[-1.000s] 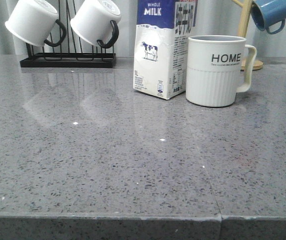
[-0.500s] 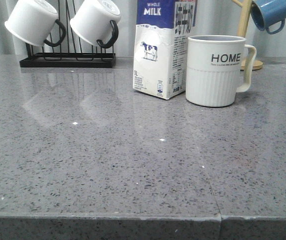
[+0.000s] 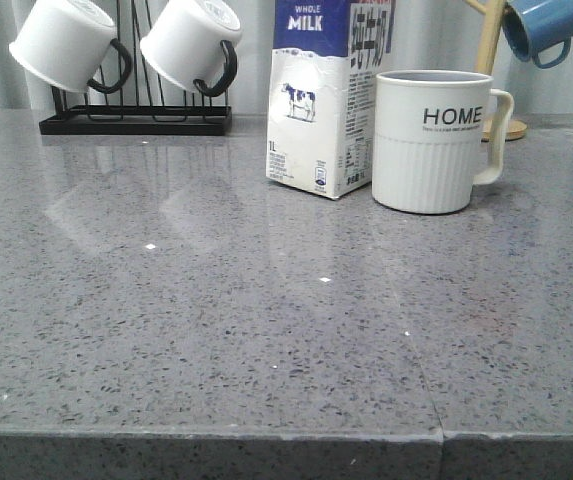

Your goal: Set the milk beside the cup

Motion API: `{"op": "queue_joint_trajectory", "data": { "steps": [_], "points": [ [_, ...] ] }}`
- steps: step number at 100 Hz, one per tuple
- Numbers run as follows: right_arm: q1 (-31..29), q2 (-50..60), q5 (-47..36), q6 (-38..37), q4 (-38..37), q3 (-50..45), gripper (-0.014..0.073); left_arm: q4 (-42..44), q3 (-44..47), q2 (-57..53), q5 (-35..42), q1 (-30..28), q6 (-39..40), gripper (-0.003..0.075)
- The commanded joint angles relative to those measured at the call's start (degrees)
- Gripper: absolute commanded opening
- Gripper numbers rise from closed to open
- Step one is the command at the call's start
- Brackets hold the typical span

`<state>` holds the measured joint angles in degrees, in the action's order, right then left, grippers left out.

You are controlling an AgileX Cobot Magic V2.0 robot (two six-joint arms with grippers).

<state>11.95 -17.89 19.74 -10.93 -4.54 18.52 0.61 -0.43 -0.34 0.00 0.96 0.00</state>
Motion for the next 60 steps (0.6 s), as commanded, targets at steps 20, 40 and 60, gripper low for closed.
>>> {"op": "queue_joint_trajectory", "data": {
  "steps": [20, 40, 60],
  "points": [
    [-0.7, -0.4, -7.6, 0.5, 0.0, -0.1, -0.0067, -0.6, 3.4, -1.6, 4.8, -0.2, 0.0, -0.0020],
    [-5.3, 0.4, -22.2, 7.0, 5.5, -8.8, -0.0067, -0.6, 3.4, -1.6, 4.8, -0.2, 0.0, -0.0020],
    [-9.5, 8.4, -27.9, 9.1, 7.4, -18.0, -0.0067, -0.6, 3.4, -1.6, 4.8, -0.2, 0.0, -0.0020]
  ]
}}
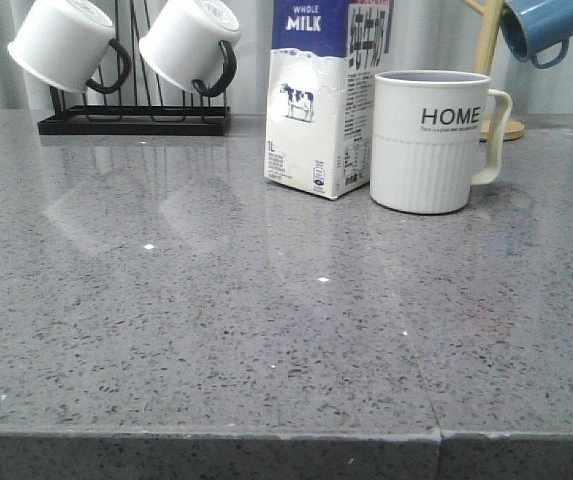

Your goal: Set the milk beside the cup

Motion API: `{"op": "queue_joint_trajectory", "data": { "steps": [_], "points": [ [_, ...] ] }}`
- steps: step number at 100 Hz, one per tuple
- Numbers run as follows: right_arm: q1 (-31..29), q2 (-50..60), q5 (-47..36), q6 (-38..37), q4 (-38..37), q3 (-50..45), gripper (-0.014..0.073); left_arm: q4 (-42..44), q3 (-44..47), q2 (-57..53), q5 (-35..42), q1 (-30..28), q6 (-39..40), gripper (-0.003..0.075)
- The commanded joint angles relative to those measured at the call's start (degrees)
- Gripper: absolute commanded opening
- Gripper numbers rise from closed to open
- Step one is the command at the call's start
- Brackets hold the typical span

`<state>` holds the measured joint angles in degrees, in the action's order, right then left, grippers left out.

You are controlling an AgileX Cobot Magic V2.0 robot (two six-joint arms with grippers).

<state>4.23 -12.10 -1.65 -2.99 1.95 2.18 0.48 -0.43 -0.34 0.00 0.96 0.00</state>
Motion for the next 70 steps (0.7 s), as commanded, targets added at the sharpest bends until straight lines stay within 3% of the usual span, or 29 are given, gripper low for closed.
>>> {"op": "queue_joint_trajectory", "data": {
  "steps": [1, 15, 37, 70],
  "points": [
    [-1.9, 2.9, -6.5, 1.2, 0.9, -2.3, -0.0067, -0.5, 3.4, -1.6, 4.8, -0.2, 0.0, -0.0020],
    [-4.6, 7.8, -0.5, 2.2, 1.0, -2.7, -0.0067, -0.5, 3.4, -1.6, 4.8, -0.2, 0.0, -0.0020],
    [-6.0, 14.1, -0.3, 4.1, 1.0, -2.7, -0.0067, -0.5, 3.4, -1.6, 4.8, -0.2, 0.0, -0.0020],
    [-6.0, 14.0, 1.3, 4.1, 1.0, -2.7, -0.0067, -0.5, 3.4, -1.6, 4.8, -0.2, 0.0, -0.0020]
  ]
}}
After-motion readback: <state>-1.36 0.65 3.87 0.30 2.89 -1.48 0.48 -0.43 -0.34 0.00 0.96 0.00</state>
